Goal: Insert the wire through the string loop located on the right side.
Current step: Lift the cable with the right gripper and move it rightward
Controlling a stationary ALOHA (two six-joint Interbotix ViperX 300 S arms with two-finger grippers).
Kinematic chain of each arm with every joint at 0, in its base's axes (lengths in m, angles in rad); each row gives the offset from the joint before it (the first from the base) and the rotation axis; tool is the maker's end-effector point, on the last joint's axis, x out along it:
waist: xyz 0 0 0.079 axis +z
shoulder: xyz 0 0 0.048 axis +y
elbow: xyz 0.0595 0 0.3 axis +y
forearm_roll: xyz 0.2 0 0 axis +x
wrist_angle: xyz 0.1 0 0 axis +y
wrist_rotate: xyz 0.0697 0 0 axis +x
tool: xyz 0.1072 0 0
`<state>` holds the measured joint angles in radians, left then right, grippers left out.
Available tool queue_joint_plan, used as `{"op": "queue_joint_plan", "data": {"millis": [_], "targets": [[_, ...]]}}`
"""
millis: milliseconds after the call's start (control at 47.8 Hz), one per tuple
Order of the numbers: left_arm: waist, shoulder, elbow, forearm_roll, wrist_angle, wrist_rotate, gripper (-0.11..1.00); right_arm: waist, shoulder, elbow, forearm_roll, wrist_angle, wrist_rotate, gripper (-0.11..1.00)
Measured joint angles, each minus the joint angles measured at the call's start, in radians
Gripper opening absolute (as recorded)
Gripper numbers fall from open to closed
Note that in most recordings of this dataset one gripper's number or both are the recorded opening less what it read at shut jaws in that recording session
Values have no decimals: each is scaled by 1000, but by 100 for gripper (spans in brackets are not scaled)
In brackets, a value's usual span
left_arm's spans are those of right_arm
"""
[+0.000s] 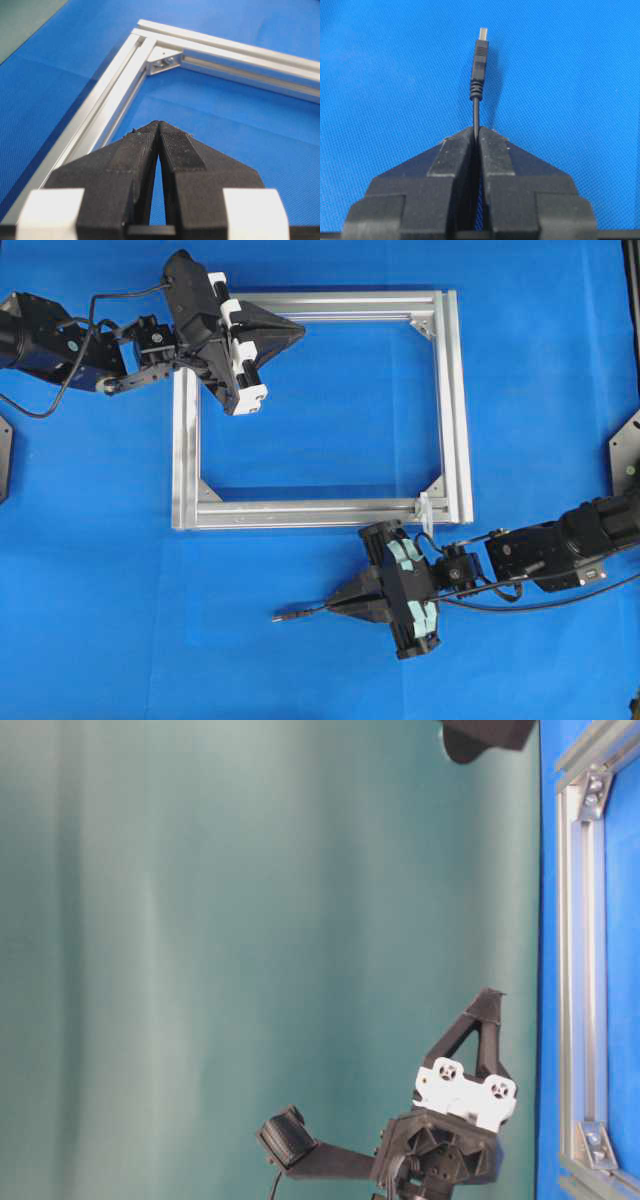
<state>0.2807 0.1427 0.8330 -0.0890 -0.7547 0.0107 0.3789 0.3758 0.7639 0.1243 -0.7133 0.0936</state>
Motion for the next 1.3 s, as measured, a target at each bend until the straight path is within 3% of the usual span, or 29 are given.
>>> {"op": "queue_joint_plan", "data": {"millis": [251,607,1297], "targets": [[0,0,0,0,0,0,0,0,-29,5,-2,25,0,-4],[0,2,0,0,0,0,0,2,-207,9,-2,207,-48,-4],[0,0,0,0,0,0,0,2,-219,11,-2,225,-49,-4]]}}
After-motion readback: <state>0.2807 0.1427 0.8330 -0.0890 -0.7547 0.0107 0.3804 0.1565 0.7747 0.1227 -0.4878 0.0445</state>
